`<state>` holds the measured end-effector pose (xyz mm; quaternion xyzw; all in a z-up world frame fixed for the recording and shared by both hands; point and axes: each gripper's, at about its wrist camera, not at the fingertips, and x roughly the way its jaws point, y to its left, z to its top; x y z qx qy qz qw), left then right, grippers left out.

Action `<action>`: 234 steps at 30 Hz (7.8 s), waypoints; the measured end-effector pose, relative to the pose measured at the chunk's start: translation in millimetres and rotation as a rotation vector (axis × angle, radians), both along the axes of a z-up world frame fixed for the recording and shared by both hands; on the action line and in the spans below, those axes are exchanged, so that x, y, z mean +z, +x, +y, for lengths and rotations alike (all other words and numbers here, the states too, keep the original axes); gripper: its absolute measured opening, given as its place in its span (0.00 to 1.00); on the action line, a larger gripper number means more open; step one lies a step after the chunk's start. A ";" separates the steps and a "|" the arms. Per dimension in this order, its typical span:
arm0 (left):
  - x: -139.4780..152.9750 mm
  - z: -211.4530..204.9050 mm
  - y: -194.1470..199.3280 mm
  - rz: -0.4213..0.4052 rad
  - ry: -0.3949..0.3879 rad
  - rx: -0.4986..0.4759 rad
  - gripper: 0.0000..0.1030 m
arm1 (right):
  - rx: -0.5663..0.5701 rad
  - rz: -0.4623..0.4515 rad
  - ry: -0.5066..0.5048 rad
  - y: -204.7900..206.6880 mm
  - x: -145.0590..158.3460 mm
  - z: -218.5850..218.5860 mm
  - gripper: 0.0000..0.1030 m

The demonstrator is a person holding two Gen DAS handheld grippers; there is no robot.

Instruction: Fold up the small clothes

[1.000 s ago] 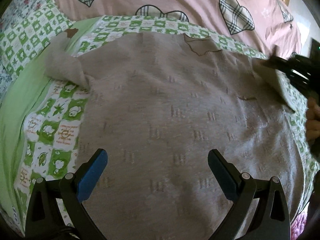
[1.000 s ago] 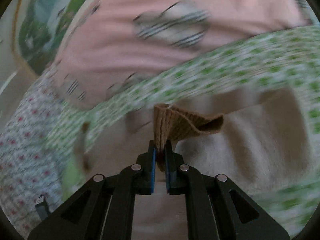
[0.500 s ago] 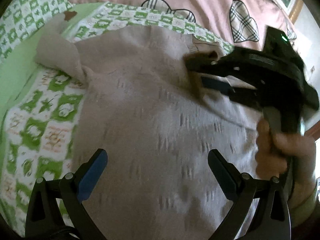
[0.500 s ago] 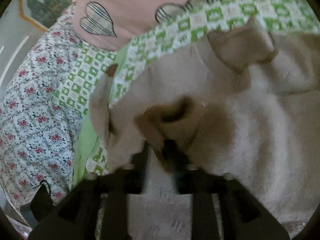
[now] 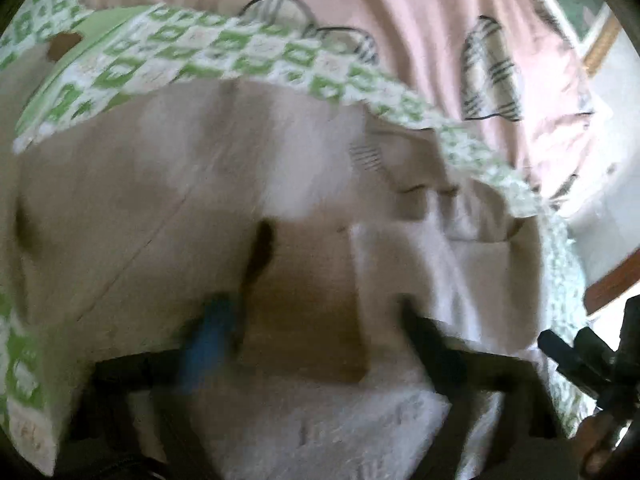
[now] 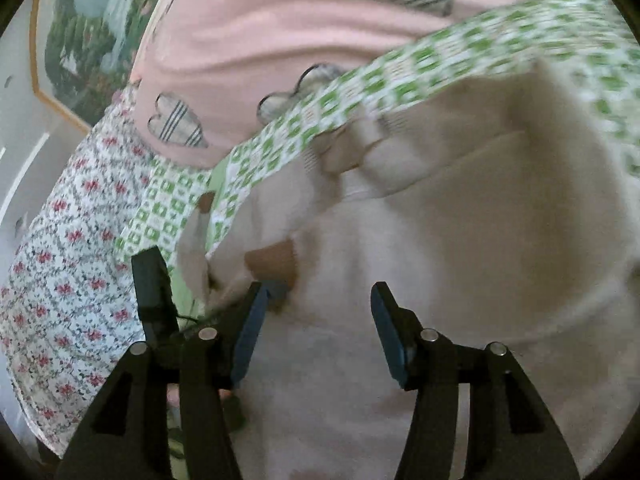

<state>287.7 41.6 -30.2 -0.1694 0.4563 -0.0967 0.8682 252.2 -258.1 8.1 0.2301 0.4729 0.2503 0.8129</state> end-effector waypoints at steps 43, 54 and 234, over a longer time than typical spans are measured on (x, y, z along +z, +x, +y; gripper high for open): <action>13.8 32.1 -42.8 -0.111 0.202 0.037 0.13 | -0.227 -0.123 -0.421 44.3 2.3 -75.2 0.42; 30.3 89.4 -76.5 -0.087 0.174 0.146 0.16 | -0.189 -0.043 -0.359 28.2 -4.0 -82.5 0.47; -17.6 78.3 -346.3 0.120 -0.038 -0.011 0.65 | -0.011 0.005 -0.156 -199.5 8.3 -153.2 0.67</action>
